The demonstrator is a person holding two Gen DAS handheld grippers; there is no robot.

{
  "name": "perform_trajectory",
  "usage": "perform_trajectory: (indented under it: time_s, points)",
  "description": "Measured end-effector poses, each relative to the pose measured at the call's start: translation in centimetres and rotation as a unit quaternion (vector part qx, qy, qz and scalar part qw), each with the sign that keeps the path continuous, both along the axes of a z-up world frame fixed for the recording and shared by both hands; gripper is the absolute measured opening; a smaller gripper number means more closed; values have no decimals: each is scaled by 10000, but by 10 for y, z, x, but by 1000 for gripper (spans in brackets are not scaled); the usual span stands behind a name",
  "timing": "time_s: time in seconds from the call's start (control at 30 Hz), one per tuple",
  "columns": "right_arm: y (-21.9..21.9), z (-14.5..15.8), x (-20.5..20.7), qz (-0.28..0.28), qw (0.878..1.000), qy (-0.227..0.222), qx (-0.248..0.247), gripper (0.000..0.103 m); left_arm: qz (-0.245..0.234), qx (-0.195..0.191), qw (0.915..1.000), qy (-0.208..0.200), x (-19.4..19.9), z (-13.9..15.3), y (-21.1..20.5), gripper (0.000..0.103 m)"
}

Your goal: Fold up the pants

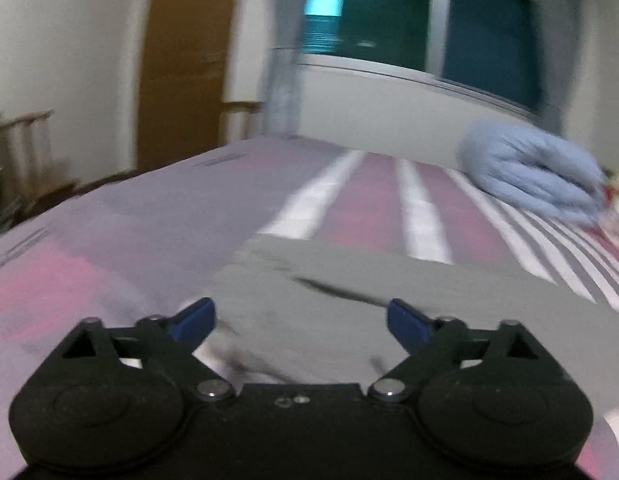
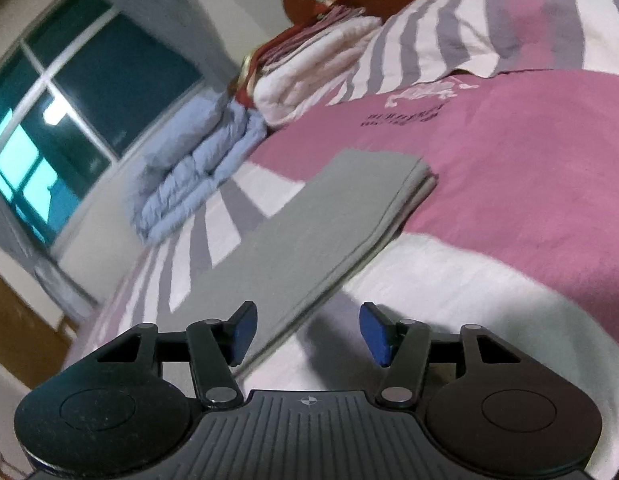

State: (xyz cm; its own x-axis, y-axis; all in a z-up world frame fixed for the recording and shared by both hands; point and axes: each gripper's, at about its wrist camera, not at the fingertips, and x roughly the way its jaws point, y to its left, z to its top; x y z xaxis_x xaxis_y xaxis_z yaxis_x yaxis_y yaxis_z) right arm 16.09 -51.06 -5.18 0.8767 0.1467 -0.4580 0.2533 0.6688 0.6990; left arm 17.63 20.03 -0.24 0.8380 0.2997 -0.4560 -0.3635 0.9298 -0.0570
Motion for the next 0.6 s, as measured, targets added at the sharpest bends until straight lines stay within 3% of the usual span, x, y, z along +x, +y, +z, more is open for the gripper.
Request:
perform_trajectory:
  time_s: [0.07, 0.13, 0.23, 0.6]
  points:
    - [-19, -7, 6, -285, 9985, -29, 457, 56, -291, 335, 9988, 184, 11, -6, -29, 92]
    - [-38, -14, 13, -589, 9954, -12, 751, 55, -425, 341, 9977, 397, 19, -18, -43, 92]
    - [-60, -23, 28, -781, 9909, 179, 1086, 44, -425, 321, 9966, 622, 27, -42, -52, 94]
    - [-69, -30, 72, -493, 9944, 442, 821, 39, -366, 263, 9968, 659, 25, -53, -48, 97]
